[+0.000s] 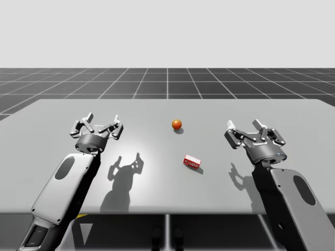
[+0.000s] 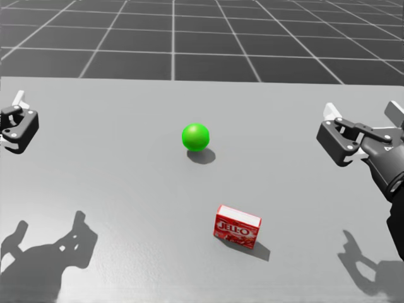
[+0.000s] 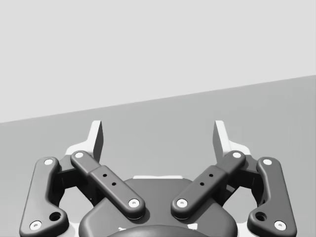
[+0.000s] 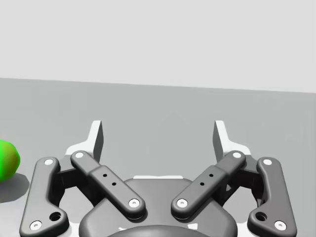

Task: Watch the red light. When it turns green, pick up the object.

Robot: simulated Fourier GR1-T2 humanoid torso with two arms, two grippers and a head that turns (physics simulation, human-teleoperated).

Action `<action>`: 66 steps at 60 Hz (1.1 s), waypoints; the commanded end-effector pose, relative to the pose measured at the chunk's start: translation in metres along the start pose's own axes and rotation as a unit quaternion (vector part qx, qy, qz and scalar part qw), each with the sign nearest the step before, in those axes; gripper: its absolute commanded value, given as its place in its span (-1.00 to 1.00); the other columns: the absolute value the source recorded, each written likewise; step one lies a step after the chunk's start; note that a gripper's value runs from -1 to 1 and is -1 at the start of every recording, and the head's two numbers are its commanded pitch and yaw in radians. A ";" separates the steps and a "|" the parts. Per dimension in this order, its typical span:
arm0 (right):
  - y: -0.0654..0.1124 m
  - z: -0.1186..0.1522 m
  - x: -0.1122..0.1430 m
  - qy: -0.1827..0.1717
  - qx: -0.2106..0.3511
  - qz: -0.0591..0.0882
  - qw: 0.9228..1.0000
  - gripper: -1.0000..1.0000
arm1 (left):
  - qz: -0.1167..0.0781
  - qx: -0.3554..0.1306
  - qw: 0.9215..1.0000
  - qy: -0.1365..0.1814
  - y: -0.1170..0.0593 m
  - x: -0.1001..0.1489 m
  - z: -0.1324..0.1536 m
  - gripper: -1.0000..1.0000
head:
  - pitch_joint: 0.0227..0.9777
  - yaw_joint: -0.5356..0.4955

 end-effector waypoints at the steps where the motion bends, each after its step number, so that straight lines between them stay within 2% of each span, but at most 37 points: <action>1: 0.000 0.000 -0.001 0.001 0.000 0.000 1.000 -1.00 | 0.000 0.000 1.000 0.000 0.000 0.000 0.000 -1.00 | 0.45 -0.18; 19: 0.002 -0.002 -0.003 0.009 0.002 0.003 1.000 -1.00 | 0.000 0.000 1.000 0.000 0.000 0.000 0.000 -1.00 | 0.77 -0.30; 32: 0.002 -0.003 -0.004 0.012 0.012 -0.001 1.000 -1.00 | 0.001 -0.002 1.000 -0.001 0.000 0.001 0.000 -1.00 | 0.78 -0.29; 36: 0.001 -0.003 -0.005 0.024 0.023 -0.001 0.999 -1.00 | 0.002 -0.001 1.000 0.000 0.000 0.001 0.000 -1.00 | 0.77 -0.31; 38: -0.003 0.000 -0.003 0.034 0.053 -0.029 0.998 -1.00 | 0.003 0.000 1.000 0.000 0.000 0.002 0.000 -1.00 | 0.77 -0.32; 39: -0.003 0.002 -0.003 0.036 0.062 -0.034 0.997 -1.00 | 0.003 0.000 1.000 0.000 0.000 0.002 0.001 -1.00 | 0.77 -0.32; 41: -0.003 0.005 -0.002 0.037 0.076 -0.028 0.996 -1.00 | 0.003 0.000 1.000 0.000 0.000 0.002 0.001 -1.00 | 0.77 -0.32; 42: -0.004 0.009 -0.002 0.030 0.097 -0.013 0.995 -1.00 | 0.003 0.000 1.000 -0.001 -0.001 0.003 0.001 -1.00 | 0.77 -0.32; 43: -0.004 0.011 -0.001 0.031 0.106 -0.011 0.994 -1.00 | 0.003 -0.001 1.000 -0.001 -0.001 0.003 0.001 -1.00 | 0.77 -0.32; 45: -0.002 0.013 0.000 0.043 0.109 0.000 0.993 -1.00 | 0.003 -0.001 1.000 -0.001 -0.001 0.003 0.001 -1.00 | 0.77 -0.32; 47: 0.000 0.020 0.002 0.048 0.142 0.012 0.989 -1.00 | 0.002 -0.002 1.000 -0.001 -0.002 0.002 0.002 -1.00 | 0.77 -0.32; 50: 0.001 0.027 0.004 0.050 0.176 0.010 0.983 -1.00 | 0.002 -0.002 1.000 -0.001 -0.002 0.002 0.002 -1.00 | 0.78 -0.32; 54: 0.002 0.035 0.003 0.036 0.216 0.034 0.975 -1.00 | 0.002 -0.003 1.000 -0.001 -0.002 0.003 0.002 -1.00 | 0.78 -0.33; 56: 0.003 0.038 0.003 0.037 0.232 0.039 0.971 -1.00 | 0.002 -0.003 1.000 -0.001 -0.003 0.003 0.002 -1.00 | 0.78 -0.34; 57: 0.003 0.043 0.002 0.042 0.254 0.042 0.965 -1.00 | 0.002 -0.004 1.000 -0.001 -0.003 0.002 0.002 -1.00 | 0.78 -0.34; 61: 0.004 0.048 -0.001 0.037 0.278 0.045 0.959 -1.00 | 0.002 -0.004 1.000 0.000 -0.003 0.002 0.002 -1.00 | 0.78 -0.34; 62: 0.004 0.050 -0.001 0.037 0.284 0.041 0.957 -1.00 | 0.002 -0.004 1.000 0.000 -0.003 0.002 0.002 -1.00 | 0.78 -0.35; 63: 0.005 0.052 -0.003 0.037 0.296 0.028 0.954 -1.00 | 0.002 -0.004 1.000 0.000 -0.003 0.002 0.002 -1.00 | 0.78 -0.35; 65: 0.005 0.056 -0.005 0.045 0.319 0.025 0.946 -1.00 | 0.002 -0.004 1.000 0.000 -0.003 0.002 0.002 -1.00 | 0.78 -0.35; 66: 0.006 0.057 -0.006 0.045 0.323 0.026 0.945 -1.00 | 0.002 -0.004 1.000 0.000 -0.003 0.002 0.002 -1.00 | 0.78 -0.35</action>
